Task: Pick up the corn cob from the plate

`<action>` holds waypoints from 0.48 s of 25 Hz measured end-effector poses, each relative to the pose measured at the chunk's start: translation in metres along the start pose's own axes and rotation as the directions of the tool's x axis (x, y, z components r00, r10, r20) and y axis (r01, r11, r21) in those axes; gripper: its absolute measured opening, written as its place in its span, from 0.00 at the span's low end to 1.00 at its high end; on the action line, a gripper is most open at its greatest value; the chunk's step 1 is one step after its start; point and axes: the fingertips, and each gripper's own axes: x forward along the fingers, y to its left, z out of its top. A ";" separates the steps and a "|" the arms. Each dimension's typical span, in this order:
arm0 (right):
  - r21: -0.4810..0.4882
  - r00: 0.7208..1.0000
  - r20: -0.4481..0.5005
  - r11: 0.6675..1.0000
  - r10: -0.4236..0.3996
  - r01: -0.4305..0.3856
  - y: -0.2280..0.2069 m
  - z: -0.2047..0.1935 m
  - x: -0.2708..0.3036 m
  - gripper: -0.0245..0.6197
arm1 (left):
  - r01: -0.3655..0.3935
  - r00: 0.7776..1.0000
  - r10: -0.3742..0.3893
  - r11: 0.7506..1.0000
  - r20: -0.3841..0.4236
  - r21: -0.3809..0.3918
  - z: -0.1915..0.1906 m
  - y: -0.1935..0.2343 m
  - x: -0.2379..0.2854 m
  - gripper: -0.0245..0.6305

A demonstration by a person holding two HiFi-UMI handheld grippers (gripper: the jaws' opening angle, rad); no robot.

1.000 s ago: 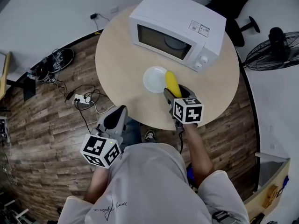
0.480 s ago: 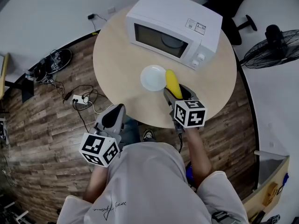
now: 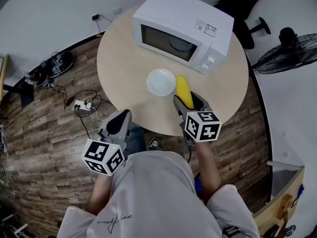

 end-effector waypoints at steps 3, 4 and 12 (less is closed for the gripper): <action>0.002 1.000 0.018 1.000 0.001 -0.001 0.002 0.005 -0.008 0.45 | 0.000 1.000 0.000 1.000 0.001 -0.002 0.000 0.000 0.000 0.02; 0.002 1.000 0.024 1.000 0.001 -0.001 0.003 0.006 -0.011 0.45 | 0.000 1.000 0.000 1.000 0.001 -0.003 0.000 0.000 0.000 0.02; 0.005 0.998 0.055 1.000 0.012 -0.013 0.011 0.010 -0.029 0.45 | -0.006 1.000 0.006 1.000 -0.003 -0.007 -0.003 0.001 -0.001 0.02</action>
